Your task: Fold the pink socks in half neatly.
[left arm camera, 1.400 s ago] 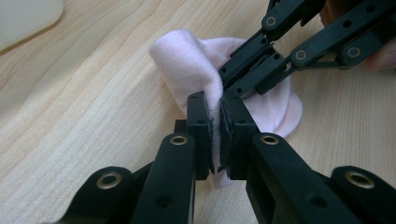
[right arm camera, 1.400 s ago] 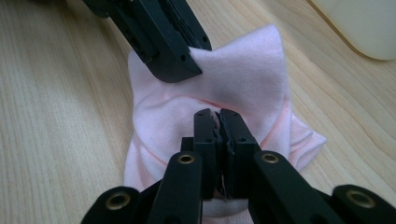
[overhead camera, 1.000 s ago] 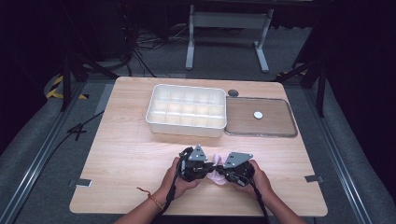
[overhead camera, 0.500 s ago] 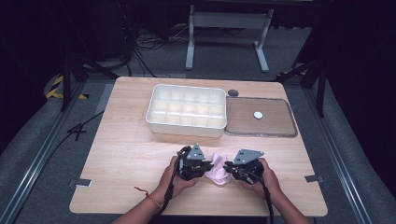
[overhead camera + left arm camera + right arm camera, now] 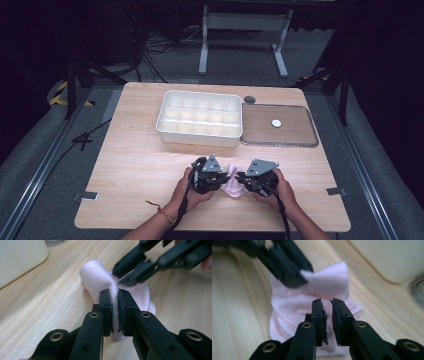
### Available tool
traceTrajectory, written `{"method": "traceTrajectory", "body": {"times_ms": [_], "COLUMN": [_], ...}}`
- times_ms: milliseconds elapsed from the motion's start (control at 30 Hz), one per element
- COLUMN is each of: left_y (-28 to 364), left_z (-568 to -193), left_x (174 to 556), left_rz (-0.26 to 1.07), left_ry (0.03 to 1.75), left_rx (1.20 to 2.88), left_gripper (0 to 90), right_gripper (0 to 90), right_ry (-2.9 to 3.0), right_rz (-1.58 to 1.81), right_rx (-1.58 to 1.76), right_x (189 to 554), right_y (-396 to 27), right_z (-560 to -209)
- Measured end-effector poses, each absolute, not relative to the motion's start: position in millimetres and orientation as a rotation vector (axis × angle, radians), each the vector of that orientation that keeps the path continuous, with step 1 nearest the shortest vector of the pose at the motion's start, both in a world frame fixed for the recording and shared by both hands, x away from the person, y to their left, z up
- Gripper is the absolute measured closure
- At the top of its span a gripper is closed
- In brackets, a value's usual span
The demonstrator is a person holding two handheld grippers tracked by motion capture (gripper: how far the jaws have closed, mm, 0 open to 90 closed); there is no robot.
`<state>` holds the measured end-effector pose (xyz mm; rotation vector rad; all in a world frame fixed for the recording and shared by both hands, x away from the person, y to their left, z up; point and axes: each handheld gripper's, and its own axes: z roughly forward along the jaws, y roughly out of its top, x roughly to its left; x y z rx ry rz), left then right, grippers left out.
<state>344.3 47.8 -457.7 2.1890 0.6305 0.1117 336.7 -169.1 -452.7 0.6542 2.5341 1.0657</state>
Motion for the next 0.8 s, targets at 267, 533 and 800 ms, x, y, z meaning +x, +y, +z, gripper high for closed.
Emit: {"method": "traceTrajectory", "body": {"times_ms": [267,533,800], "left_y": [47,50,54], "left_z": [-457,-457,-455], "left_x": [342,344,347], "left_rz": [0.116,0.143,0.164], "left_ry": [0.613,0.612,0.618], "left_rx": [2.189,2.193,2.193], "left_gripper": [83.1,83.6,83.8], "right_gripper": [88.6,82.3,75.8], "right_ry": [2.587,2.563,2.524], "right_rz": [1.017,1.021,1.027], "right_rx": [0.617,0.636,0.667], "right_x": [338,340,336], "right_y": [-149,-144,-168], "right_z": [-463,-467,-450]}}
